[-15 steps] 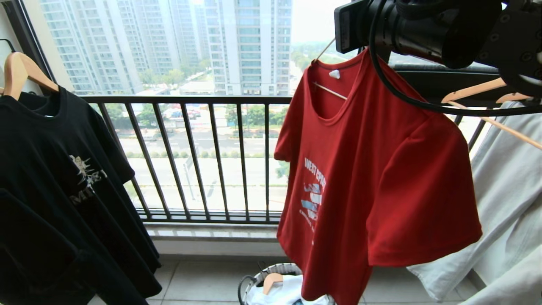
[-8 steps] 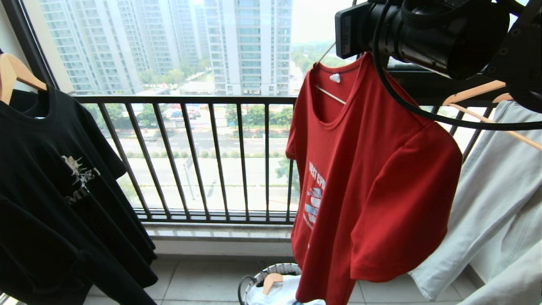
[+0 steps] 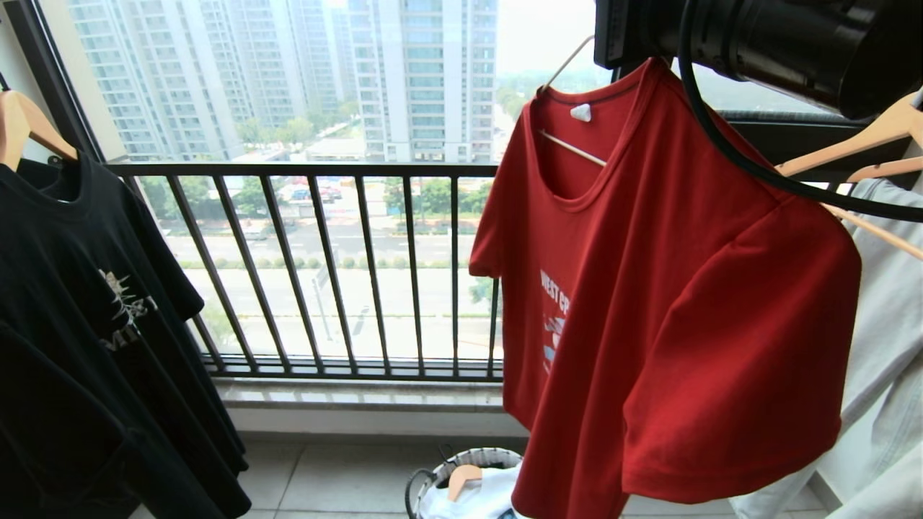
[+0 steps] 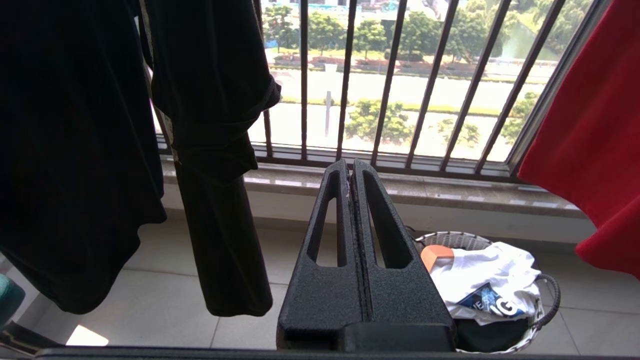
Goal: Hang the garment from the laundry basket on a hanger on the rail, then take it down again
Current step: Take the clothes off the clothes rack
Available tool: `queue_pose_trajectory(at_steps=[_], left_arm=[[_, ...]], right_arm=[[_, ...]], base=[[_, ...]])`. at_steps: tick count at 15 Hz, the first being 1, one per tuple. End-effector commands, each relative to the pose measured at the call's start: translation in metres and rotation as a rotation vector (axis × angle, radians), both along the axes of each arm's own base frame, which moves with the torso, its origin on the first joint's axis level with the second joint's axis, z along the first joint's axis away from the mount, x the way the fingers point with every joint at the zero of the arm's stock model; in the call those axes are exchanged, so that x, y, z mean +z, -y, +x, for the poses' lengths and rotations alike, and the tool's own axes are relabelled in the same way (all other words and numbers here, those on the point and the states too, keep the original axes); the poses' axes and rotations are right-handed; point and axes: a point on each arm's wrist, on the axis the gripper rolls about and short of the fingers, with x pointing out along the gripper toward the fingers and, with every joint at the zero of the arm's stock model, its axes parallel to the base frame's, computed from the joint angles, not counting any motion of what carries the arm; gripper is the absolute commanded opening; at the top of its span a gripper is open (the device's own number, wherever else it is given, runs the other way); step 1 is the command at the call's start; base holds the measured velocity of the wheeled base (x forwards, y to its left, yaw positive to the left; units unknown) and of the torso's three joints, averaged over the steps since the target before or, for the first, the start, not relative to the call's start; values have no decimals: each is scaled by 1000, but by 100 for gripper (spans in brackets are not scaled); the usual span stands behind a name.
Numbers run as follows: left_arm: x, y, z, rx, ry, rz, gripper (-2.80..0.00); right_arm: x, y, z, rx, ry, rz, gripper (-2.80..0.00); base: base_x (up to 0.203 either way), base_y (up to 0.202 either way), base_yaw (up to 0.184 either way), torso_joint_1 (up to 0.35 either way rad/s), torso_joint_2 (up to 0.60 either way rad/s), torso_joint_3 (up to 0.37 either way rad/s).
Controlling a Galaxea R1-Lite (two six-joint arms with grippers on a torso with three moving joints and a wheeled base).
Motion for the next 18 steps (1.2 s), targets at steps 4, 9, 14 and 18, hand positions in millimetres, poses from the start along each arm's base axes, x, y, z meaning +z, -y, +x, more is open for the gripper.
queue_pose_trajectory(at_steps=[4,9,14,18], left_arm=[[0,0,0,1,-1,-1,-280],[0,0,0,1,1,-1,-280],[0,0,0,1,0,-1,-280],[0,0,0,1,1,-3,-280]], right_arm=[[12,7,-18,16,32,26,-280],[-13,15,-44,56,-36,-29,-280],[-24,30,-66,74,18,16,-280],[-66,31,-67,105,-102,8,-280]], base=[[0,0,0,0,0,0],[0,0,0,0,0,0],[0,0,0,0,0,0],[0,0,0,0,0,0]])
